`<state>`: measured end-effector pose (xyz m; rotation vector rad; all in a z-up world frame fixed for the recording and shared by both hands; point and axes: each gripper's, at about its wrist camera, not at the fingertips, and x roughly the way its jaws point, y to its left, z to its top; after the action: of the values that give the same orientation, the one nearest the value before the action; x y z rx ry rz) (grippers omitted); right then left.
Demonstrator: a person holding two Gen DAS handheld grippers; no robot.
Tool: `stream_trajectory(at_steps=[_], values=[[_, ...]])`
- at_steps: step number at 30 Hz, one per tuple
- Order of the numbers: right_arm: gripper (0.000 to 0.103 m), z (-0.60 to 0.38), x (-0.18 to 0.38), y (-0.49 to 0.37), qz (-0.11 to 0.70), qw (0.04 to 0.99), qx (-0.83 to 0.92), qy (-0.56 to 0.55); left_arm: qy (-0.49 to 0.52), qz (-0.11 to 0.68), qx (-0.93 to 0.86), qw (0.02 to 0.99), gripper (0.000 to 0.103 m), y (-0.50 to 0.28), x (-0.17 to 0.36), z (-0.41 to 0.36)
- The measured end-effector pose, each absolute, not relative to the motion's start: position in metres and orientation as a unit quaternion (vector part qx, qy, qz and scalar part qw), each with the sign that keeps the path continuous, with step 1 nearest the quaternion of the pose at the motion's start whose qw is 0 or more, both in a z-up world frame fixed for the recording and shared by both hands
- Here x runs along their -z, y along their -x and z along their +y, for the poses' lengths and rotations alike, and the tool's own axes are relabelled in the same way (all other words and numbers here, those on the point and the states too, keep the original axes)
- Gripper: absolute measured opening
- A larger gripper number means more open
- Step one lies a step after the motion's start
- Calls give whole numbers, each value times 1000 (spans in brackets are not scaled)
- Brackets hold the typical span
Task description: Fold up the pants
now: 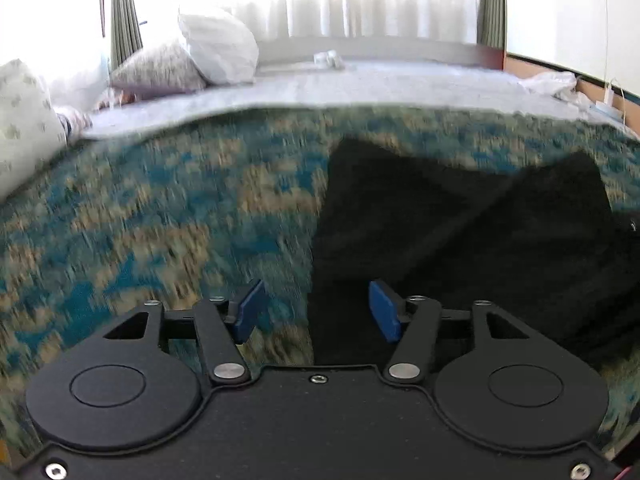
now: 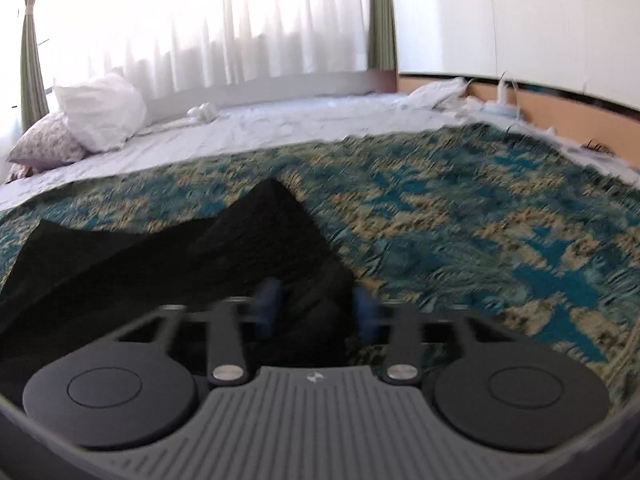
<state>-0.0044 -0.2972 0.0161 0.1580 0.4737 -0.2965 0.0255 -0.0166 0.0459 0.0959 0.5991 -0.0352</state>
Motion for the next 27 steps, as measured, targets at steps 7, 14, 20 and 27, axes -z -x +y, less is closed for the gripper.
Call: stream_trajectory(at_steps=[7, 14, 20, 27], values=[[59, -305, -16, 2, 233, 956, 144, -103, -48, 259, 64, 962, 45, -98, -94, -40], [51, -325, -10, -6, 244, 945, 143, -162, -74, 334, 43, 939, 17, -178, -50, -65], [23, -314, -23, 11, 220, 955, 115, -162, -90, 336, -8, 937, 12, -202, -28, -54], [8, -321, -8, 26, 257, 932, 163, -194, -123, 321, -3, 939, 13, -207, -19, -54]])
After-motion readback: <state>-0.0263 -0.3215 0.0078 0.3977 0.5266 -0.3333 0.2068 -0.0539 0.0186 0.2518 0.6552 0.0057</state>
